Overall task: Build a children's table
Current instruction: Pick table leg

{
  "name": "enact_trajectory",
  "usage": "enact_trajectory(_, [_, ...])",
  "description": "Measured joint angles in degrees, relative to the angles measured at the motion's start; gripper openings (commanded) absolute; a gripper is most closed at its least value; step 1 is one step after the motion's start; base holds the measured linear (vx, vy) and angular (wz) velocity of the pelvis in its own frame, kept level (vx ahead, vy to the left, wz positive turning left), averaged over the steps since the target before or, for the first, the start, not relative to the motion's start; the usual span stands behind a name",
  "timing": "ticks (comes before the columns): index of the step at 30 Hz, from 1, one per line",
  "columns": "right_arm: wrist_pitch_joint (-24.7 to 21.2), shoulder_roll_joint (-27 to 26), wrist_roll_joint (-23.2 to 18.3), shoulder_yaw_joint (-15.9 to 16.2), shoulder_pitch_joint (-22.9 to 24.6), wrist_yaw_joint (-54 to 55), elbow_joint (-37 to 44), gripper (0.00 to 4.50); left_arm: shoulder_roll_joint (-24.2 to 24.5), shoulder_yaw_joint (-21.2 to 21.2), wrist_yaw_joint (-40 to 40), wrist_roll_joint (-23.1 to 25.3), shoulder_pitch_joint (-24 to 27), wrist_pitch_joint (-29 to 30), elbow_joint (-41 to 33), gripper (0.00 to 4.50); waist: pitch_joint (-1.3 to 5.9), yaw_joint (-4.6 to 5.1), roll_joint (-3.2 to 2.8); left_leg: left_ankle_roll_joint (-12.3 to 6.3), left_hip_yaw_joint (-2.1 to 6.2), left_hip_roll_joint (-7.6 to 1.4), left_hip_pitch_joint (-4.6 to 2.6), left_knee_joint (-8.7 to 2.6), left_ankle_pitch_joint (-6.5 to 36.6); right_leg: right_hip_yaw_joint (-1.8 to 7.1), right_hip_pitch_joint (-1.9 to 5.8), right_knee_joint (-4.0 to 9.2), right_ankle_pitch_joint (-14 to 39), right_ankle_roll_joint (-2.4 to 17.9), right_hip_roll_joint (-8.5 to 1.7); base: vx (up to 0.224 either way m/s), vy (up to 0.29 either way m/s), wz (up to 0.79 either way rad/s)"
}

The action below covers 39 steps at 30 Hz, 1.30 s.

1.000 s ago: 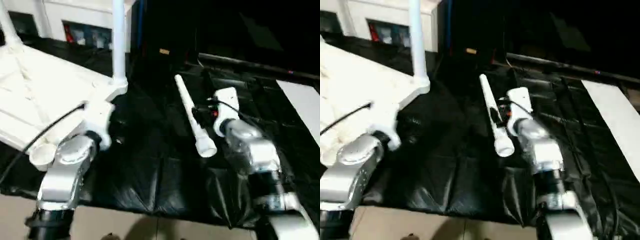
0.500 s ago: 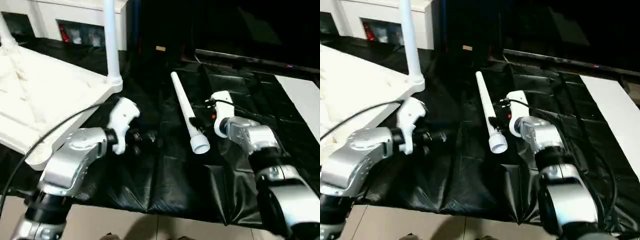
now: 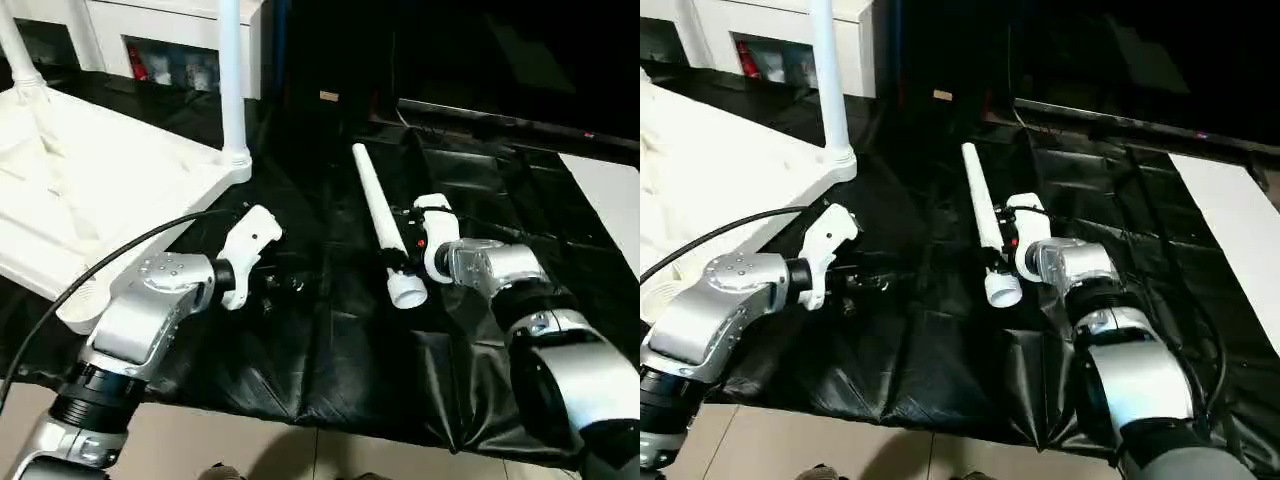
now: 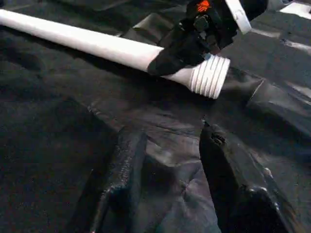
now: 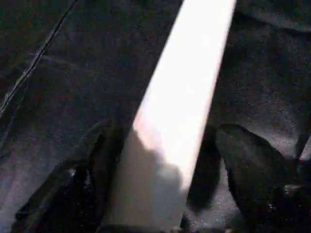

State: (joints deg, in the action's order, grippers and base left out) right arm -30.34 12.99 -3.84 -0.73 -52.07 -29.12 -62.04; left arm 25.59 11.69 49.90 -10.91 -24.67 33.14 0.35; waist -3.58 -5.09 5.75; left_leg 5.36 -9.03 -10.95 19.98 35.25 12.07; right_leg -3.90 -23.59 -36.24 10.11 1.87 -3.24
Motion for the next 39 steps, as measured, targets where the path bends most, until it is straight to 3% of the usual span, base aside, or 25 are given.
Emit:
enact_trajectory(7, [1.88, -0.1, -0.81, -1.68, -0.38, 0.48, -1.63, 2.75, -0.72, -0.51, -0.9, -0.08, -0.42, -0.73, 0.65, 2.08, -0.04, 0.04, -0.1, 0.01, -0.03, -0.03, 0.0, 0.0, -0.03, -0.01, -0.01, 0.0, -0.03, 0.04, 0.0, 0.0, 0.0, 0.0])
enact_trajectory(8, [2.0, -0.13, -0.92, -1.87, -0.38, 0.55, -1.64, 2.49, -0.98, -0.7, -1.16, -0.16, -0.42, -0.73, 0.66, 2.26, -0.06, 0.06, -0.13, 0.01, -0.03, -0.03, 0.01, 0.0, -0.03, -0.01, -0.01, 0.0, -0.03, 0.04, 0.0, 0.0, 0.0, 0.0])
enact_trajectory(15, [3.51, -0.36, -3.63, -5.12, 0.29, 0.48, -0.85, 2.04, -3.61, -2.96, -4.16, -1.83, -0.42, 1.66, 0.66, 2.86, -0.32, 0.04, -0.53, 0.01, -0.06, -0.04, 0.03, 0.0, -0.02, -0.01, -0.03, -0.01, -0.03, 0.05, 0.0, 0.0, 0.0, 0.0])
enact_trajectory(25, [3.06, -2.06, -10.28, -10.11, 7.53, -1.64, 13.04, 1.17, -10.32, -9.48, -11.88, -5.75, -1.94, 4.06, 0.38, 3.66, -0.39, -0.07, -0.63, -0.04, -0.1, -0.05, 0.06, 0.0, -0.05, -0.01, -0.01, 0.0, -0.04, 0.06, 0.0, 0.0, 0.0, 0.0])
enact_trajectory(29, [1.38, -3.3, -11.63, -10.08, 10.32, -2.08, 17.11, 0.92, -11.15, -10.07, -13.33, -6.43, -1.96, 5.55, 0.31, 3.84, -0.4, 0.04, -0.65, -0.05, -0.1, -0.06, 0.07, 0.0, -0.06, -0.01, -0.03, 0.0, -0.05, 0.07, 0.0, 0.0, 0.0, 0.0])
enact_trajectory(30, [1.08, -3.32, -11.48, -9.81, 10.82, -2.08, 17.46, 0.73, -11.15, -10.09, -13.4, -6.4, -1.96, 5.76, 0.31, 4.09, -0.4, -0.01, -0.66, -0.05, -0.1, -0.06, 0.04, 0.0, -0.06, -0.01, -0.03, 0.0, -0.05, 0.07, 0.0, 0.0, 0.0, 0.0])
enact_trajectory(32, [1.9, -3.35, -10.39, -8.04, 11.77, -2.1, 18.68, 0.7, -10.68, -9.72, -13.25, -6.26, -1.93, 6.19, 0.27, 4.18, -0.41, 0.0, -0.66, -0.05, -0.1, -0.06, 0.04, 0.0, -0.06, -0.02, -0.04, 0.01, -0.04, 0.07, 0.0, 0.0, 0.0, 0.0])
enact_trajectory(34, [3.02, -3.65, -9.46, -6.55, 11.8, -2.27, 19.24, 1.08, -9.46, -8.14, -12.88, -5.51, -1.76, 6.51, -0.04, 4.4, -0.41, 0.08, -0.66, -0.05, -0.1, -0.06, 0.06, 0.0, -0.06, -0.01, -0.1, 0.01, -0.05, 0.07, 0.0, 0.0, 0.0, 0.0])
enact_trajectory(37, [2.08, -4.67, -9.98, -6.1, 11.59, -2.8, 22.39, 1.01, -6.18, -5.07, -11.77, -3.22, -1.13, 6.1, -0.47, 4.47, -0.41, 0.15, -0.66, -0.05, -0.13, -0.07, 0.08, -0.09, -0.06, -0.01, -0.12, 0.01, -0.04, 0.06, 0.0, 0.0, 0.0, 0.0])
enact_trajectory(39, [1.6, -4.9, -9.98, -5.63, 11.05, -2.8, 23.25, 1.39, -4.46, -3.92, -11.14, -1.72, -0.32, 5.25, -0.55, 4.5, -0.41, 0.11, -0.66, -0.05, -0.13, -0.07, 0.05, -0.12, -0.06, -0.01, -0.12, 0.02, -0.02, 0.04, 0.0, 0.0, 0.0, 0.0])
